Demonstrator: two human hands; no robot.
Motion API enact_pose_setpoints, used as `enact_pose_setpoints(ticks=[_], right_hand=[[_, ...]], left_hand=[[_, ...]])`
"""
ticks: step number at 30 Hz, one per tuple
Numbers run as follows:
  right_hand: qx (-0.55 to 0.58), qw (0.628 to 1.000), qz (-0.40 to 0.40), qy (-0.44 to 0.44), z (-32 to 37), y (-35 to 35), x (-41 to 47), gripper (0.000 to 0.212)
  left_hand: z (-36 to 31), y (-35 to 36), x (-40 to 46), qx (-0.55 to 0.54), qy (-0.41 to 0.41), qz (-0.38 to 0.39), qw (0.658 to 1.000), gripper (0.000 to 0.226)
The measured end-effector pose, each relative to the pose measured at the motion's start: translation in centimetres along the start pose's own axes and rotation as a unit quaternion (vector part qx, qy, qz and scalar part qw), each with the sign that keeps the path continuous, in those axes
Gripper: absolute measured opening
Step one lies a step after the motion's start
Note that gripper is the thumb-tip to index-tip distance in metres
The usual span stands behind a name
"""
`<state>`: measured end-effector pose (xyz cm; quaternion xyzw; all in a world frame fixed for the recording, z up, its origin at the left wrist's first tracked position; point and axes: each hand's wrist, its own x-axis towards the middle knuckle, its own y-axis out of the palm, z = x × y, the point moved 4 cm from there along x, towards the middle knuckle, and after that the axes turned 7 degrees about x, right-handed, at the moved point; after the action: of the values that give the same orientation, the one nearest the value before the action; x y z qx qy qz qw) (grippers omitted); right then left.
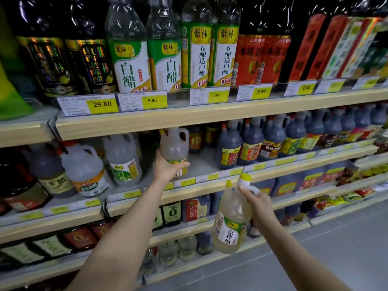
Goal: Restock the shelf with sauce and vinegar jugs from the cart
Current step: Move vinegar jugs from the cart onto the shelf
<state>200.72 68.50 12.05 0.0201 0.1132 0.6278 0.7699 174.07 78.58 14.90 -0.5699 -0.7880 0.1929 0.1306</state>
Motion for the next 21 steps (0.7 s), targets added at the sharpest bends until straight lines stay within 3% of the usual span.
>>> enact_pose_setpoints(ticks=[4, 8, 15, 17, 21], right_hand=[[-0.009, 0.999, 0.047, 0.010, 1.5, 0.7, 1.4, 0.033], [-0.002, 0.995, 0.093, 0.023, 2.6, 2.1, 2.4, 0.030], [0.022, 0.985, 0.169, 0.038, 3.0, 7.7, 0.8, 0.013], [0.014, 0.982, 0.186, 0.042, 2.8, 9.6, -0.2, 0.015], [0.022, 0.976, 0.211, 0.052, 2.4, 13.5, -2.7, 0.012]], left_hand=[[-0.7, -0.8, -0.5, 0.012, -0.001, 0.045, 0.999, 0.093], [1.3, -2.2, -3.8, -0.003, -0.008, 0.047, 0.999, 0.111], [3.9, 1.6, -12.0, 0.009, -0.018, 0.252, 0.968, 0.123], [3.8, 1.4, -12.8, -0.023, -0.013, 0.264, 0.964, 0.111], [4.2, -2.2, -13.7, -0.052, -0.016, 0.203, 0.978, 0.079]])
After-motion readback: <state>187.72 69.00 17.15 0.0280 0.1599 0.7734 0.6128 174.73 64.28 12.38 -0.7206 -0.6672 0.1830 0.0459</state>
